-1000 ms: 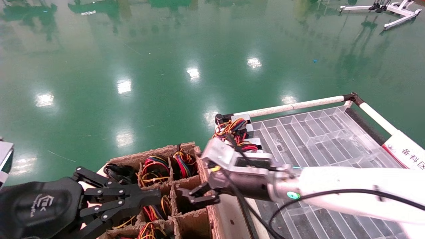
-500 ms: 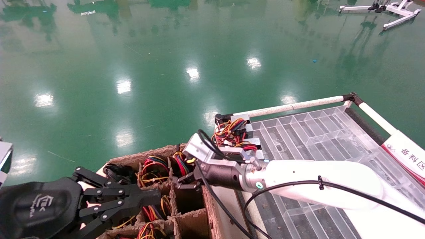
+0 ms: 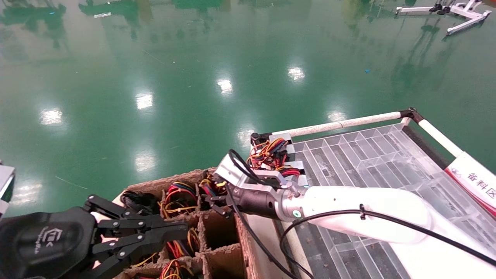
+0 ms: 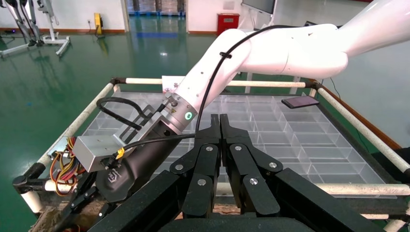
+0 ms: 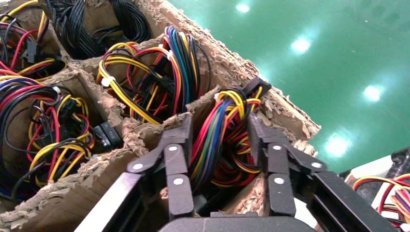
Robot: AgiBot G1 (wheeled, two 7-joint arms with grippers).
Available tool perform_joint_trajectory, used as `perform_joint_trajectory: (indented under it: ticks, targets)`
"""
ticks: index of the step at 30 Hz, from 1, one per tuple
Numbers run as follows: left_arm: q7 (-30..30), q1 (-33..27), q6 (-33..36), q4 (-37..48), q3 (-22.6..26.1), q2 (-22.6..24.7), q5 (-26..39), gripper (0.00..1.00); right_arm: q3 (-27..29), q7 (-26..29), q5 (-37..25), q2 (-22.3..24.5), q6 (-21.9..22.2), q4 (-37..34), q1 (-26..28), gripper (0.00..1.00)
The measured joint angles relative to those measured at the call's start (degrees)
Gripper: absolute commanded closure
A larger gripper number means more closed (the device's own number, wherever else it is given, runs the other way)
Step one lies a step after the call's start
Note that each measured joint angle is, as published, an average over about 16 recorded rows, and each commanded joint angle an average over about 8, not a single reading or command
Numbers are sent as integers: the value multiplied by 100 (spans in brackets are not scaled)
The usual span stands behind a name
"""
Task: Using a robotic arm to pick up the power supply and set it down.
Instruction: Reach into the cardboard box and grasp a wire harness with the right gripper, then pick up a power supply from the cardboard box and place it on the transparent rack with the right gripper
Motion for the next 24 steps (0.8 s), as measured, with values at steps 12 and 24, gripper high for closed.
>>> perform_joint_trajectory:
  ticks: [12, 24]
  targets:
    - [0, 0, 0, 0, 0, 0, 0, 0, 118, -15, 252, 87, -67, -50, -59, 100]
    - [0, 0, 0, 0, 0, 0, 0, 0, 618, -171, 1193, 514, -370, 358, -210, 100]
